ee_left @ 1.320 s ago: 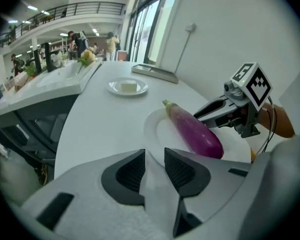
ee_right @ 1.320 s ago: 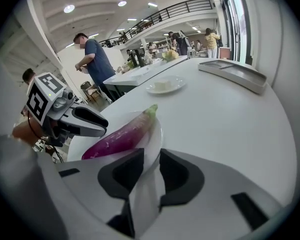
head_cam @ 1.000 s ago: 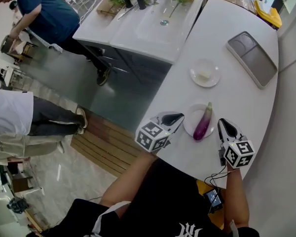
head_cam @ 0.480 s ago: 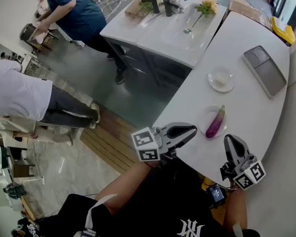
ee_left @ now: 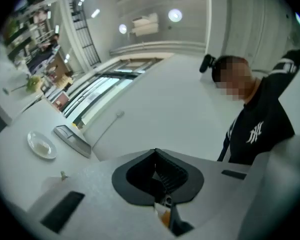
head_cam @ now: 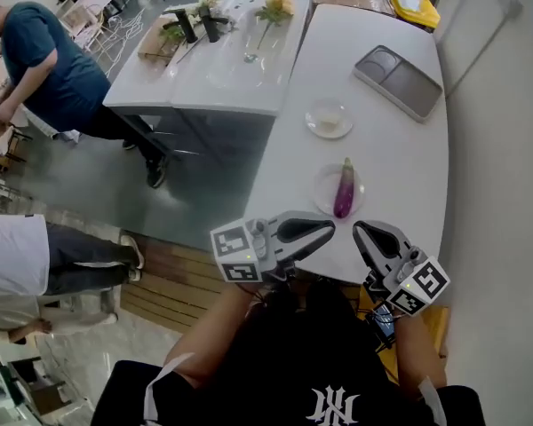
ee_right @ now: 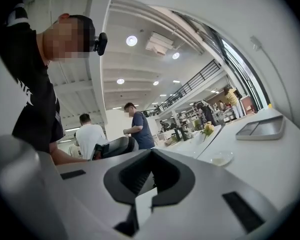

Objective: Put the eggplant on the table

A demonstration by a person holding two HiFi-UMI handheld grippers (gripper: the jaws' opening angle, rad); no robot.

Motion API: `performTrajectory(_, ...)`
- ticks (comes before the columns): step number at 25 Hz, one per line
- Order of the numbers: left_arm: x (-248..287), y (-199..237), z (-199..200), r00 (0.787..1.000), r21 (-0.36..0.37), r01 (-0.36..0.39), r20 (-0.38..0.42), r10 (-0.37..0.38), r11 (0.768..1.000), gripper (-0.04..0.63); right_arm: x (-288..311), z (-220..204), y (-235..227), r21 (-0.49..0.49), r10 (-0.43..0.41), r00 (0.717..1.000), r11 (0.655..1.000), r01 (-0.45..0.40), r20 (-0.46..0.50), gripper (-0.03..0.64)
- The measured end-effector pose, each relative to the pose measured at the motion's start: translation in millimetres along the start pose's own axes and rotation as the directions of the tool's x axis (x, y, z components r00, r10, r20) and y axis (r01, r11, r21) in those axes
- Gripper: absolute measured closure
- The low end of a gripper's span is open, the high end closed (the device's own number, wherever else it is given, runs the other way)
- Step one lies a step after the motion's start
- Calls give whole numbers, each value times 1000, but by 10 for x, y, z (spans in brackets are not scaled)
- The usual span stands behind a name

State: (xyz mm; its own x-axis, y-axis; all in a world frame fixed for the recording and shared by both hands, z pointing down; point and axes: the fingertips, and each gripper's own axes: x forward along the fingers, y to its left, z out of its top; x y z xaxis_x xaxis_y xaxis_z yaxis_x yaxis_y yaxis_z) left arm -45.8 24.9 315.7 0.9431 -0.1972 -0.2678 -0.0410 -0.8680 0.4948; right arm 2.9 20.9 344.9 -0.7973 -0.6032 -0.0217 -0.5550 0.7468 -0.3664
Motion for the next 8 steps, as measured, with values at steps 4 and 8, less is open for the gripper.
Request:
performTrajectory(4, -93, -280, -140, 995, 145, 49, -95, -36, 988, 588, -23, -130, 263, 2, -39, 999, 999, 39, -21, 614)
performTrajectory(8, -310, -535, -16, 997, 202, 61, -52, -52, 977, 589, 25, -166, 542, -21, -38, 999, 999, 37, -15, 614)
